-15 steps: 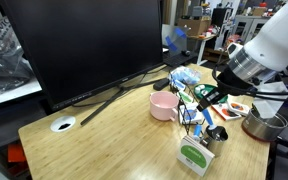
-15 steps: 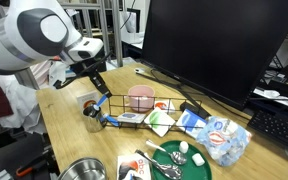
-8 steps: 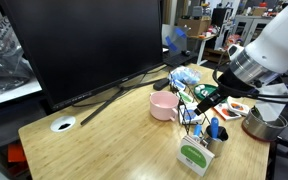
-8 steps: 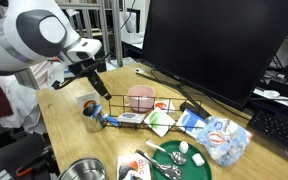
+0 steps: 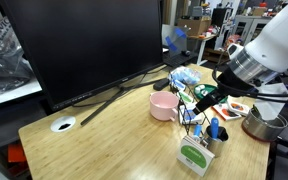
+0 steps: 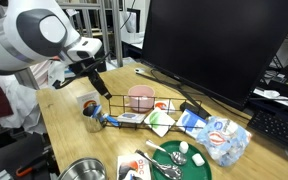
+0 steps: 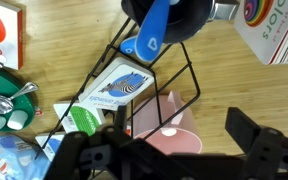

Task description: Place blue spoon into the silver cup

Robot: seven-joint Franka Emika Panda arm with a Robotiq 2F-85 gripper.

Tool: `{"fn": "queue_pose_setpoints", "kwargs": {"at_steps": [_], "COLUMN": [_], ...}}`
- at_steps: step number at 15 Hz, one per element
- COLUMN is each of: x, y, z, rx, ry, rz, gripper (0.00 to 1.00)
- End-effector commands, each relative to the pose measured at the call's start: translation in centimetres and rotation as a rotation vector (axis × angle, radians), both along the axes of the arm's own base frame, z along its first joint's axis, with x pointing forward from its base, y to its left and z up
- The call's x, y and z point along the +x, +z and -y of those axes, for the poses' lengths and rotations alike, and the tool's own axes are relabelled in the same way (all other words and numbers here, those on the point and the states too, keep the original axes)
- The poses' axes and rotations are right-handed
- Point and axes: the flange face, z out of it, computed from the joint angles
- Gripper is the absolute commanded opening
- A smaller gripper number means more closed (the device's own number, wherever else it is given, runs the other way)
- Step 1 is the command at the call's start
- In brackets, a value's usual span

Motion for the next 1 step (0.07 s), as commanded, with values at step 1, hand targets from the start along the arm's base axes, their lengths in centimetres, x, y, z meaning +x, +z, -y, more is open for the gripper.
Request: {"fn": "queue_pose_setpoints", "kwargs": {"at_steps": [1], "x": [0.0], "y": [0.0], "z": [0.0], "rx": [0.0], "ry": [0.0], "rz": [0.0], "gripper": [1.0]}}
